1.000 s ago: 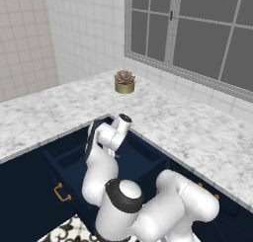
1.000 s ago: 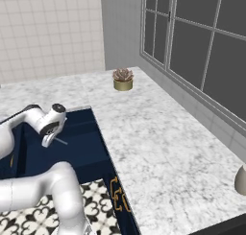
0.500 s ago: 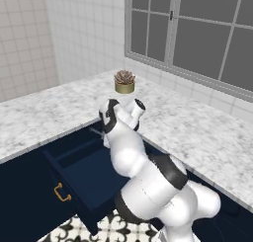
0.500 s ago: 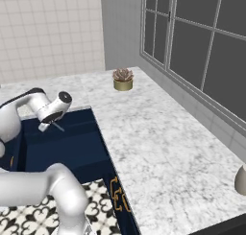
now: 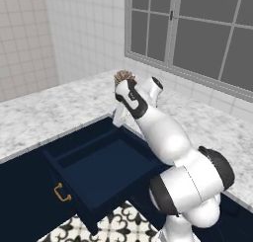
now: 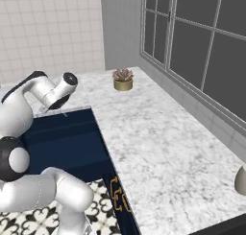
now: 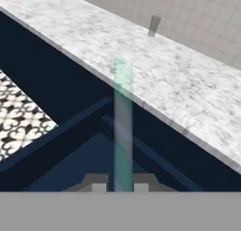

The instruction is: Take a straw from the drawer in front and place it inside the glass cup on the dining counter.

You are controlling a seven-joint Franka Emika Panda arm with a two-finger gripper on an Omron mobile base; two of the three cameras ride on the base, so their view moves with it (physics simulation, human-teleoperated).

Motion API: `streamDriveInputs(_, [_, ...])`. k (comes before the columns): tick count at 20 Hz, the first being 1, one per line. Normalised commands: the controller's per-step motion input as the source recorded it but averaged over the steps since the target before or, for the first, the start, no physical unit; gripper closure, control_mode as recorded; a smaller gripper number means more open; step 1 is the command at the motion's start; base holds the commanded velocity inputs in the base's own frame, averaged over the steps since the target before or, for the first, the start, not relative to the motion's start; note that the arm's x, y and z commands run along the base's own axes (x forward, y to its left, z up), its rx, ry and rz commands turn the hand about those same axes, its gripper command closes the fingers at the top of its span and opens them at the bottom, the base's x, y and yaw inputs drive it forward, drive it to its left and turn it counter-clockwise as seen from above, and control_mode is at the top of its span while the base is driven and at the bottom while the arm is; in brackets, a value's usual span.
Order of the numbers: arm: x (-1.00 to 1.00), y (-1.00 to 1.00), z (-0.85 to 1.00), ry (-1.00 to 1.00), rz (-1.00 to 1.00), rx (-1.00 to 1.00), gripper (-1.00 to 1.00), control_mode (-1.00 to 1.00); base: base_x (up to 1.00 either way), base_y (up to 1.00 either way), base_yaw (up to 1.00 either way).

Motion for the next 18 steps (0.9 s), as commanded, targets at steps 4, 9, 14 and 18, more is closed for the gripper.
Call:
streamDriveInputs(4, [-0.32, -0.90, 1.00, 0.00, -0.27, 0.00, 1.00, -1.00, 0.00, 0.00, 0.00])
streamDriveInputs(9, [-0.39, -0.99, 0.40, 0.01, -0.35, 0.00, 1.00, -1.00, 0.00, 0.00, 0.00])
streamDriveInputs(14, [-0.33, -0.97, 0.00, 0.07, -0.39, 0.00, 1.00, -1.00, 0.00, 0.00, 0.00])
streamDriveInputs(18, [-0.02, -0.66, -0.04, 0.15, -0.31, 0.04, 1.00, -1.00, 0.00, 0.00, 0.00])
